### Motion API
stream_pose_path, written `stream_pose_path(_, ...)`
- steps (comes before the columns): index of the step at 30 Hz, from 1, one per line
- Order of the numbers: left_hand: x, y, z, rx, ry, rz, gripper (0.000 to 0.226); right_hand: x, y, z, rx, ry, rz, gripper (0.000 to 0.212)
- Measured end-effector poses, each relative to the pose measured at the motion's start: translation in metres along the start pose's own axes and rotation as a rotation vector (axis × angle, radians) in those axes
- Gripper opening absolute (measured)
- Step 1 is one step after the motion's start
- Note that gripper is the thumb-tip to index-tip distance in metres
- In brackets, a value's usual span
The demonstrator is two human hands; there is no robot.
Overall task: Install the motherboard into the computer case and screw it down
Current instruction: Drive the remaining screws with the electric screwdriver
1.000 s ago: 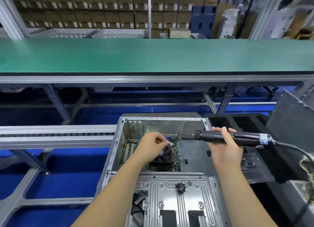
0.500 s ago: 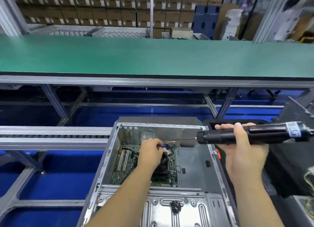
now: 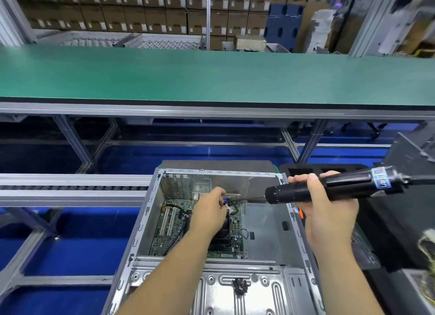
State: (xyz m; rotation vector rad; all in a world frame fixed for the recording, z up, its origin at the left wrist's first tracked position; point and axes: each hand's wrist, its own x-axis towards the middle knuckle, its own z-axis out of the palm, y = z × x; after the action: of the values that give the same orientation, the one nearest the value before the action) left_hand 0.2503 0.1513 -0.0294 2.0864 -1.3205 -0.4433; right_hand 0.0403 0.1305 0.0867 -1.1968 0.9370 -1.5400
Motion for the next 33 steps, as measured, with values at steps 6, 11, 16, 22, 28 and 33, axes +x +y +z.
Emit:
stream_pose_path(6,0.001,0.001,0.003,0.031,-0.001,0.026,0.013,0.000,0.005,0.000,-0.009,-0.002,-0.001,0.006)
stream_pose_path(11,0.002,0.000,0.004,0.032,-0.006,0.033,0.009,0.001,0.007,-0.002,-0.029,-0.017,0.004,0.006)
stream_pose_path(16,0.001,0.002,0.003,0.086,-0.027,0.030,0.007,0.002,0.008,-0.003,-0.084,-0.052,0.000,0.005)
stream_pose_path(22,-0.001,0.006,0.000,0.099,-0.055,0.007,0.009,0.007,0.007,-0.002,-0.157,-0.080,0.009,0.005)
stream_pose_path(28,-0.002,0.008,0.000,0.138,-0.078,0.010,0.008,0.002,-0.004,0.005,-0.244,-0.148,-0.010,0.005)
stream_pose_path(33,-0.001,0.006,0.002,0.163,-0.115,0.037,0.006,0.000,-0.013,0.016,-0.279,-0.273,-0.044,0.004)
